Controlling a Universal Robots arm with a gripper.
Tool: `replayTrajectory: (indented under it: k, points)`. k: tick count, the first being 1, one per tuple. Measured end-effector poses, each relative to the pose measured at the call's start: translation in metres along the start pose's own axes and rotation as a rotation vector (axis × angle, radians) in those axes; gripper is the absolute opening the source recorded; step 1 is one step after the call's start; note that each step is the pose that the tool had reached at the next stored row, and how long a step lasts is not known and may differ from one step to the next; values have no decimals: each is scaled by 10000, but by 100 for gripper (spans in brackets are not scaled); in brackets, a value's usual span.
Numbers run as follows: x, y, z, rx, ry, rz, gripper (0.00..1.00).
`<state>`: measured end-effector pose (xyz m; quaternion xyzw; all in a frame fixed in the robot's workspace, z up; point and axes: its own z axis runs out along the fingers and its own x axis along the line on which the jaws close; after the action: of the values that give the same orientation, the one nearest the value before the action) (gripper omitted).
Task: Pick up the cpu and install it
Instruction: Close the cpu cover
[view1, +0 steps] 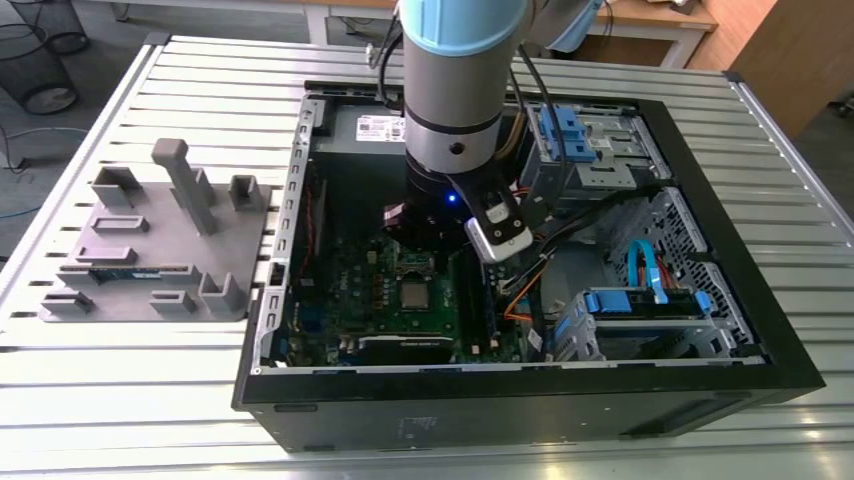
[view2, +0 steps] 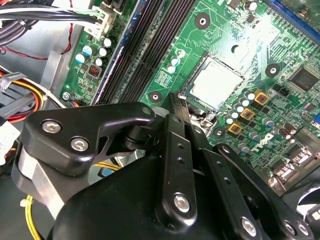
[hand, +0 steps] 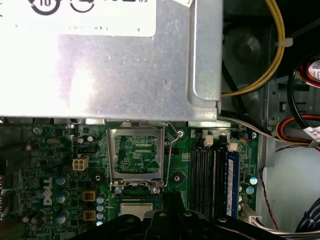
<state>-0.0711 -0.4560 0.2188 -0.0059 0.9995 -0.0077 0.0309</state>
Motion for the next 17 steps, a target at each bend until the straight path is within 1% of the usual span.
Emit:
replayTrajectory:
  k: [2,17]
  points:
    - [-1,43,-9,0,0,-14,11]
    - [-1,43,-9,-4,-1,-76,11]
